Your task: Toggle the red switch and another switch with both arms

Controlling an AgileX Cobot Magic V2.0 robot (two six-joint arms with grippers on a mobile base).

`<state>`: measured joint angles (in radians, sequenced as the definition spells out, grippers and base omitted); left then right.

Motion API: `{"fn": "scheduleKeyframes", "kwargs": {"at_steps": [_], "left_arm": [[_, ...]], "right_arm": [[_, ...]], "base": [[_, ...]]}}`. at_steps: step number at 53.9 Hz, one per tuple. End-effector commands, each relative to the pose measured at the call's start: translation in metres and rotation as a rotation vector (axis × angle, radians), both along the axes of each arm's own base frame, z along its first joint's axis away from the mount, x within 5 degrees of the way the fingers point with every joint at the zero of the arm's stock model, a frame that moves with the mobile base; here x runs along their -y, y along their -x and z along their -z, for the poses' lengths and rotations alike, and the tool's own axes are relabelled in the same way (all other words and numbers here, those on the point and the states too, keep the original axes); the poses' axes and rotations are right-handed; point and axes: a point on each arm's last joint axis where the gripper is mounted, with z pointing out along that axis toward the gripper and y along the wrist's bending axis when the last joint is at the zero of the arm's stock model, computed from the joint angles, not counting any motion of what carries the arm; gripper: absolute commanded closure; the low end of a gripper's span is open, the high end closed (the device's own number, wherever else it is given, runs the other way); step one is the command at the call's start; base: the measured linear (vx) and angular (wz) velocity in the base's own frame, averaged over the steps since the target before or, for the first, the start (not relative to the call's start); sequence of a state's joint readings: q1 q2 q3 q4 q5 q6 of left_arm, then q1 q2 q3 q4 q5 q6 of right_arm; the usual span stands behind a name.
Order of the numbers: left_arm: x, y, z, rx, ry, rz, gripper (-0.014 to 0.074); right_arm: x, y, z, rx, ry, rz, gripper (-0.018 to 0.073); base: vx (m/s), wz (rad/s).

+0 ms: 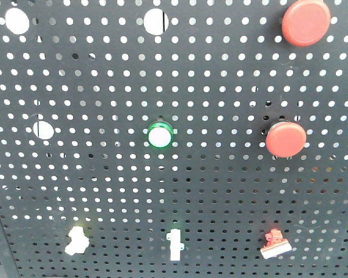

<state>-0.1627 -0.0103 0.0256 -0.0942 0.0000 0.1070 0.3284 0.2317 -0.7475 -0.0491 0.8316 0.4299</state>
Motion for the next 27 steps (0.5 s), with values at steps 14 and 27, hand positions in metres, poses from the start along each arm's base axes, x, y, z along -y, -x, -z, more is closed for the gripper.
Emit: {"fn": "scheduleKeyframes", "kwargs": {"at_steps": [14, 27], "left_arm": [[-0.0010, 0.0012, -0.0008, 0.071, 0.015, -0.009, 0.0594], [-0.0010, 0.0012, -0.0008, 0.071, 0.015, -0.009, 0.0594]], "right_arm": [[0.0000, -0.0013, -0.0158, 0.096, -0.022, 0.005, 0.0566], [0.0000, -0.0013, -0.0158, 0.096, -0.022, 0.005, 0.0566]], "base": [[0.00, 0.00], [0.00, 0.00]]}}
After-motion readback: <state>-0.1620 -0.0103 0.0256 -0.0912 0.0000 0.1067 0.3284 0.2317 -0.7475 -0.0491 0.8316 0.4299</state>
